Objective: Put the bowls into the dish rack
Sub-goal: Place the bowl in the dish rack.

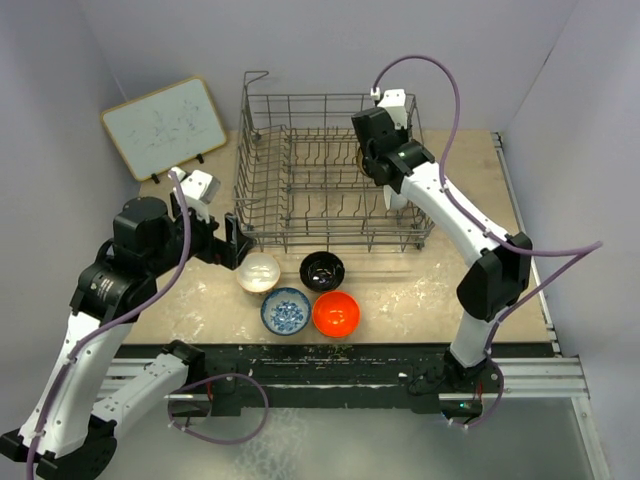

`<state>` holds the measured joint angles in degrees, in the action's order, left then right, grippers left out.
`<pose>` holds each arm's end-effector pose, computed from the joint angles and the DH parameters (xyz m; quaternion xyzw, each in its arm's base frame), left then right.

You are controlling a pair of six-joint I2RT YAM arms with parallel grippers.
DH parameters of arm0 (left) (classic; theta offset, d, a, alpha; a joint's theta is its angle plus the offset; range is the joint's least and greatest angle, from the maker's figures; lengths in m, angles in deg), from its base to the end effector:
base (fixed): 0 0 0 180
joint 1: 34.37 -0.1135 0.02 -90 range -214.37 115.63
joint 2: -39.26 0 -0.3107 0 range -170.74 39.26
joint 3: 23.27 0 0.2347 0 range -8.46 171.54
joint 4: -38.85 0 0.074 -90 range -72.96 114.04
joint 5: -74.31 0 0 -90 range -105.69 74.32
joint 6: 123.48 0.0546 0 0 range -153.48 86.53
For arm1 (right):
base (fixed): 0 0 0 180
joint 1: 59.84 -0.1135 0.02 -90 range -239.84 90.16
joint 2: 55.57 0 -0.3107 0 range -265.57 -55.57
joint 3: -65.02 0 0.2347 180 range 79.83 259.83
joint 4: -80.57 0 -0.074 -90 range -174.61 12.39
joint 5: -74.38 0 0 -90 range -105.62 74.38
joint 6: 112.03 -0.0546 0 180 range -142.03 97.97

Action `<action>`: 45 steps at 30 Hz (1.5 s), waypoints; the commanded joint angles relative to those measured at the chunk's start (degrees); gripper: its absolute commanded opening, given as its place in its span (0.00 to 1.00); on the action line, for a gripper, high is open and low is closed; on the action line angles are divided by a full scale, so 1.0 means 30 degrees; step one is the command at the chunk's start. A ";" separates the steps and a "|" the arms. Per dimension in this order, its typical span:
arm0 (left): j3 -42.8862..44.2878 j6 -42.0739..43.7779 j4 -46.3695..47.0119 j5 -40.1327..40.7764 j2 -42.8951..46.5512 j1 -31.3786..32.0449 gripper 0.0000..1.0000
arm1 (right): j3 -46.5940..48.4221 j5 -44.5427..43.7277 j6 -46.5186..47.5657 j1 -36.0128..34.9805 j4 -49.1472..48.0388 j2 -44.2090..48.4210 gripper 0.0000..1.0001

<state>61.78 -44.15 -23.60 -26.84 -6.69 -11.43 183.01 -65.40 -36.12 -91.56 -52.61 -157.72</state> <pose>0.0910 -0.0500 0.4343 0.1419 0.8211 -0.2358 0.5000 0.3663 0.1774 0.4251 0.0839 0.8119 -0.1635 0.5541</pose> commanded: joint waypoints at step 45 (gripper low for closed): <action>-0.1328 0.1032 0.0269 0.0848 0.1344 -0.0070 0.99 | 0.0704 -1.0912 0.6756 -0.2380 -0.2096 -0.5401 0.00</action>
<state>58.15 -42.23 -23.95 -25.18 -3.28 -11.43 184.47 -91.04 -21.32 -98.62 -54.16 -173.83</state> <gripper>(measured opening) 0.992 0.036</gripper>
